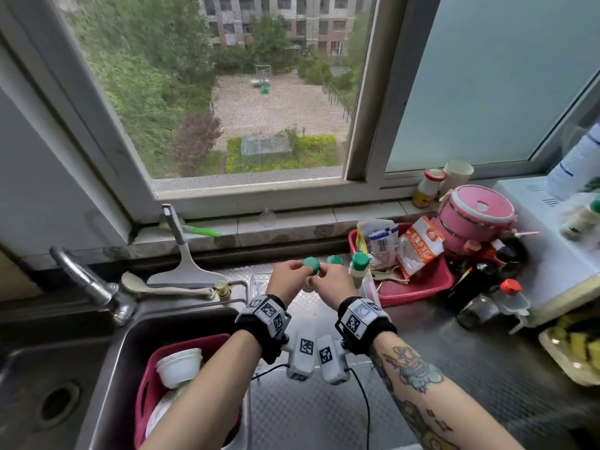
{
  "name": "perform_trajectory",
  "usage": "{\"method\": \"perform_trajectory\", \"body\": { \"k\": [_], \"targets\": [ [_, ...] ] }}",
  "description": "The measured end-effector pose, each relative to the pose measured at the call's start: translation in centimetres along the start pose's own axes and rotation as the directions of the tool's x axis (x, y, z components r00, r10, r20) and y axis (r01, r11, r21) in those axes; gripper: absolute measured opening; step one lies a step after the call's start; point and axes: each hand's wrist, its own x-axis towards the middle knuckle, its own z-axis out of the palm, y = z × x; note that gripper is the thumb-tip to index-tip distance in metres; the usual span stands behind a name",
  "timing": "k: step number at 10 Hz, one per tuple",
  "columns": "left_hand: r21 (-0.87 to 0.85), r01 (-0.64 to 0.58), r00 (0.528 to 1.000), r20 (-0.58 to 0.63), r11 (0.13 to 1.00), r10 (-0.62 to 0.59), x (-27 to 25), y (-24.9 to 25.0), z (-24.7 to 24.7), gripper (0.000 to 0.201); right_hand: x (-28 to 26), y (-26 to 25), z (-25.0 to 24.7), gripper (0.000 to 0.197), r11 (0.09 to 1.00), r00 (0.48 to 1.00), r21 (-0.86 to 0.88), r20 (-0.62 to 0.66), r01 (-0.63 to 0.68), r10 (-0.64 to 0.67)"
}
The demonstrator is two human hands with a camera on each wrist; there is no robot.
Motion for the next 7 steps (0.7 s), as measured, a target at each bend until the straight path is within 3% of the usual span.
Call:
{"method": "perform_trajectory", "body": {
  "k": [2,5,7],
  "targets": [
    [0.028,-0.019,1.0,-0.012,0.999,0.019,0.0,-0.2,0.2,0.028,-0.2,0.2,-0.1,0.029,0.998,0.998,0.004,0.002,-0.056,0.056],
    [0.082,0.005,0.996,-0.085,0.997,0.002,-0.7,-0.8,-0.9,0.046,-1.4,0.6,-0.6,0.016,0.993,0.998,0.106,0.031,-0.056,0.053],
    [0.055,-0.049,0.988,-0.145,0.997,0.057,-1.0,-0.6,-2.8,0.036,-1.4,0.7,-1.9,0.012,0.997,1.0,0.077,0.02,0.006,-0.007]
  ]
}}
